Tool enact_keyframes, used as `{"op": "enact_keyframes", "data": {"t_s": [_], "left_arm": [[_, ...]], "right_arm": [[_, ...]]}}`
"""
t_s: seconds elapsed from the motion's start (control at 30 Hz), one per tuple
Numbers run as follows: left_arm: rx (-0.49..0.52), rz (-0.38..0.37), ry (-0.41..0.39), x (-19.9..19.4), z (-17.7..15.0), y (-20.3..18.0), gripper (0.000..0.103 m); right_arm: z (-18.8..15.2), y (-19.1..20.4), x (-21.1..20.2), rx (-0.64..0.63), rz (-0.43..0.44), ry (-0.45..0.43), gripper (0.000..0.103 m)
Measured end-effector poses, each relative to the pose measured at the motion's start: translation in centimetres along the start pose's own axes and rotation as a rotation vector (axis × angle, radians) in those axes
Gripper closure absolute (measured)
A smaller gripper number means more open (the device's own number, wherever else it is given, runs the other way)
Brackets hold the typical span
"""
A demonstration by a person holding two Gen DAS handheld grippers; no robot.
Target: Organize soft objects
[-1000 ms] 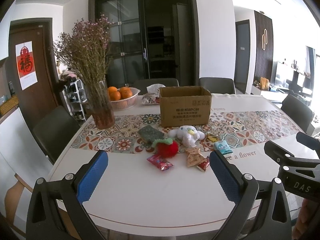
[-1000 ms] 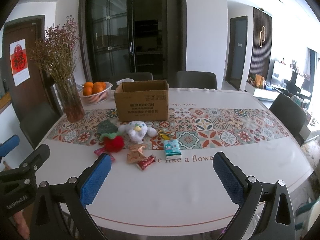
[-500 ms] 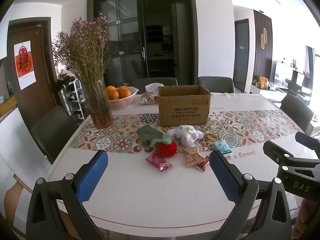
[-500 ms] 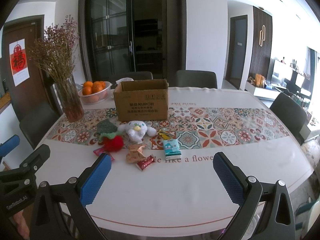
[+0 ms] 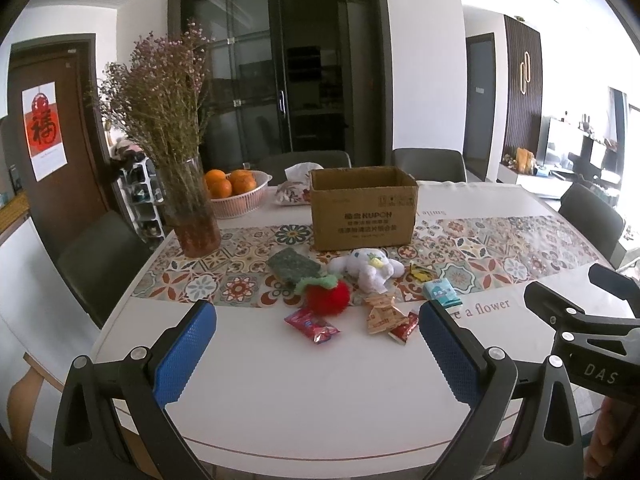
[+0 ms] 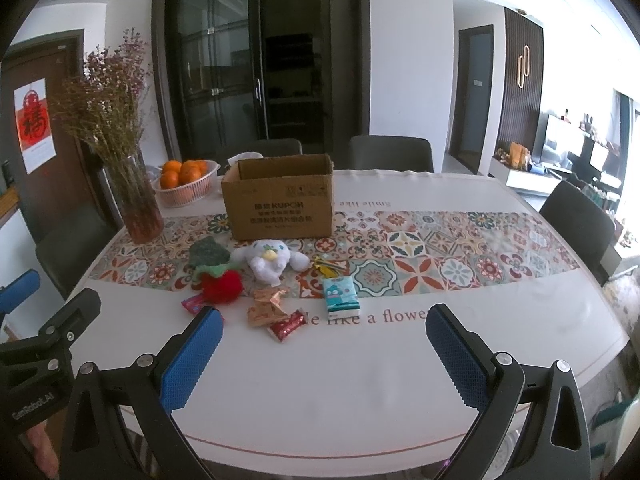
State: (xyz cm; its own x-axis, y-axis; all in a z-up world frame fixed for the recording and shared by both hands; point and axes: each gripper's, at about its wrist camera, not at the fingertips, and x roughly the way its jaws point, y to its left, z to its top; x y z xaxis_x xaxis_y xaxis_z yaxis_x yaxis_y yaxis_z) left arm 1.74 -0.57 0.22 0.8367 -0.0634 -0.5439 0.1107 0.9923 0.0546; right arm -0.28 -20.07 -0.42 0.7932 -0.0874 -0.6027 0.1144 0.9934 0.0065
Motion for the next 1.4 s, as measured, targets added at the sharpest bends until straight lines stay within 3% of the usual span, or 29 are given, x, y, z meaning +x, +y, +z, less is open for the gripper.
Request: {"op": "enact_keyframes", "data": {"t_s": [0.3,0.63,1.13,1.4], "left_arm": [[0.005,-0.035,0.050,2.6,0.4,-0.4,0.000],[0.022,-0.113,0.175,9.2,0.9,-1.7,0.000],[0.068,-0.227,0.323,19.2,2.4,-2.2,0.000],[0.032,-0.220,0.420,23.0,1.8,-3.9,0.005]], "right_arm": [[0.6,-0.3,1.9,0.004,-0.005,0.031,0.000],[1.6,-1.0,6.2,0.017,-0.045,0.099,0.000],[2.6,-1.2,15.5,0.086,-0.085,0.265,0.001],[2.3,-2.3,20.6,0.100,-0.040,0.376,0.007]]}}
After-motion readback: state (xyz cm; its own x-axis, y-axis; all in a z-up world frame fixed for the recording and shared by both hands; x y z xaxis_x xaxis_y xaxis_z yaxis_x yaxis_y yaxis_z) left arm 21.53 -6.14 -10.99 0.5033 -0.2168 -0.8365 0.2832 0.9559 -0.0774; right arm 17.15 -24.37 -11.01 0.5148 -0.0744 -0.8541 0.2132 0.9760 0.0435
